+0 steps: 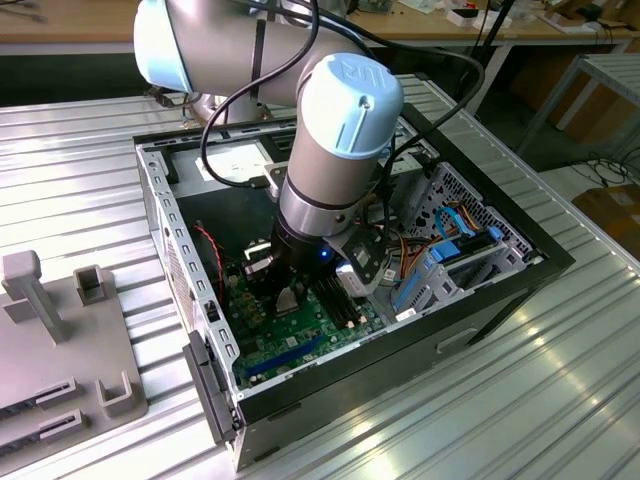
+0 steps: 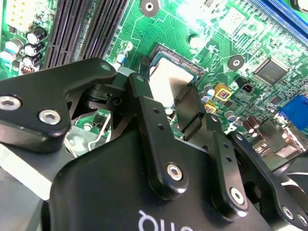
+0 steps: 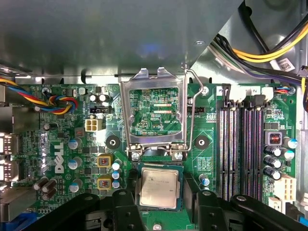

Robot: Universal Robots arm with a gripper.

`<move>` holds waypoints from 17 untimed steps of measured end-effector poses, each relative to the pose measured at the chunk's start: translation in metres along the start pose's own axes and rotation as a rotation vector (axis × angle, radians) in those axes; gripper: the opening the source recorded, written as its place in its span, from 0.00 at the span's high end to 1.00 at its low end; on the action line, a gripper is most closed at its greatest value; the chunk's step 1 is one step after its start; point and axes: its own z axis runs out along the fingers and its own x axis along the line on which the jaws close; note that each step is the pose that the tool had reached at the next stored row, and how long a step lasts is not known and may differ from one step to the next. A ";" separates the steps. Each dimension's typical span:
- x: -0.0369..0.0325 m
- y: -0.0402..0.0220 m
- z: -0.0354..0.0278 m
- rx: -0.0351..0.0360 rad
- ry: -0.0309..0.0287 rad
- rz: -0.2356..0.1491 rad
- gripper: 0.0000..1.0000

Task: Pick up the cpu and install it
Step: 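Place the cpu into insertion slot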

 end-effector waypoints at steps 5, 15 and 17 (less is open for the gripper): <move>0.0000 0.0001 -0.0011 -0.0008 -0.0004 0.000 0.53; 0.0000 0.0001 -0.0071 0.0001 0.0019 -0.008 0.53; -0.0001 0.0000 -0.0072 0.0004 0.0021 -0.015 0.53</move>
